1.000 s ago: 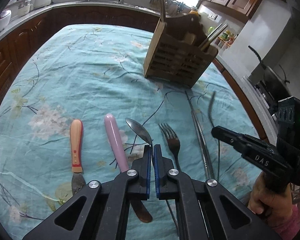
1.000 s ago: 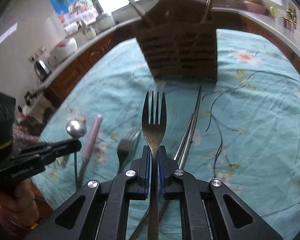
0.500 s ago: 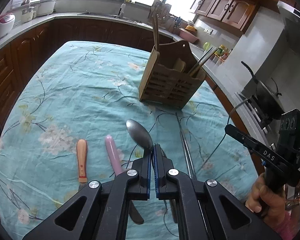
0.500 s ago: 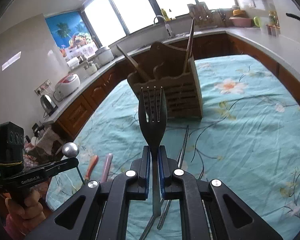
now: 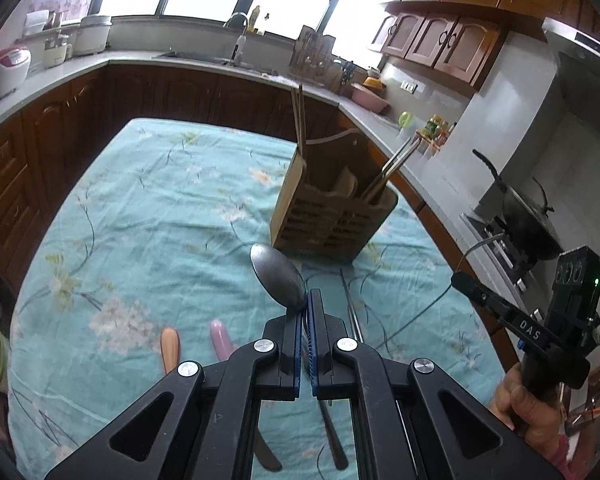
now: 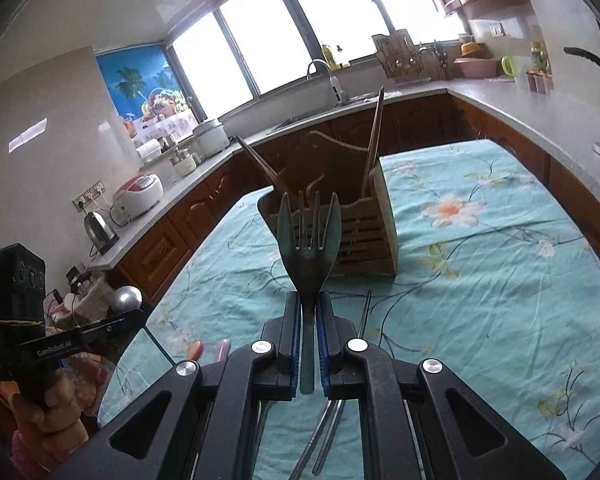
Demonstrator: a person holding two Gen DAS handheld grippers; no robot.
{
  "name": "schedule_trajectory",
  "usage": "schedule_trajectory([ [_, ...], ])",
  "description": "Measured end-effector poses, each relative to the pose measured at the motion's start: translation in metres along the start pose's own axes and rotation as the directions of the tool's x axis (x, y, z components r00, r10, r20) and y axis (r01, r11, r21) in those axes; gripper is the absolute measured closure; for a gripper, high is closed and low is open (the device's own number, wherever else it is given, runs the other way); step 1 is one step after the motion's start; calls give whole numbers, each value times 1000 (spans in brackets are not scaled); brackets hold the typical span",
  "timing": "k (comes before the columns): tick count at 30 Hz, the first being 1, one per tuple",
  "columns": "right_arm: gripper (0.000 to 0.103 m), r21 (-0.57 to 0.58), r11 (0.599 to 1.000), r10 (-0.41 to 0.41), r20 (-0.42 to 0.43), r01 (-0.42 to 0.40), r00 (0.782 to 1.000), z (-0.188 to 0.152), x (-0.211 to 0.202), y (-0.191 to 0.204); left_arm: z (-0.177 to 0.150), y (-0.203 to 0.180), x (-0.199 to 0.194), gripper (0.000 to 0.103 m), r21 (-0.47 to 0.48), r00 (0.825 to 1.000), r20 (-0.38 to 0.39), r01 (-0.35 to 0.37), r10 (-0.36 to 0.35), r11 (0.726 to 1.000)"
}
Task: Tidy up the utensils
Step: 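Lift the spoon and fork and carry them over the wooden caddy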
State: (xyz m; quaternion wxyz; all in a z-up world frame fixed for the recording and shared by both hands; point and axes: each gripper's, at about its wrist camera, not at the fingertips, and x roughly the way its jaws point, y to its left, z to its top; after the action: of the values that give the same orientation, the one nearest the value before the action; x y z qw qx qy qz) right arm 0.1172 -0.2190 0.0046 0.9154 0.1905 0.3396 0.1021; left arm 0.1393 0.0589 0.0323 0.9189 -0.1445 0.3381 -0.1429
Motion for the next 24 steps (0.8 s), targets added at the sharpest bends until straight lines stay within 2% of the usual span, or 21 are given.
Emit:
schedule_trajectory([
  [13, 95, -15, 1000, 9, 65, -8, 998, 29, -2, 1, 34, -4, -14, 102, 26, 994, 105, 13, -16, 1000],
  [24, 95, -28, 1000, 8, 118, -5, 993, 64, 5, -6, 66, -6, 0, 102, 37, 986, 162, 27, -33, 999],
])
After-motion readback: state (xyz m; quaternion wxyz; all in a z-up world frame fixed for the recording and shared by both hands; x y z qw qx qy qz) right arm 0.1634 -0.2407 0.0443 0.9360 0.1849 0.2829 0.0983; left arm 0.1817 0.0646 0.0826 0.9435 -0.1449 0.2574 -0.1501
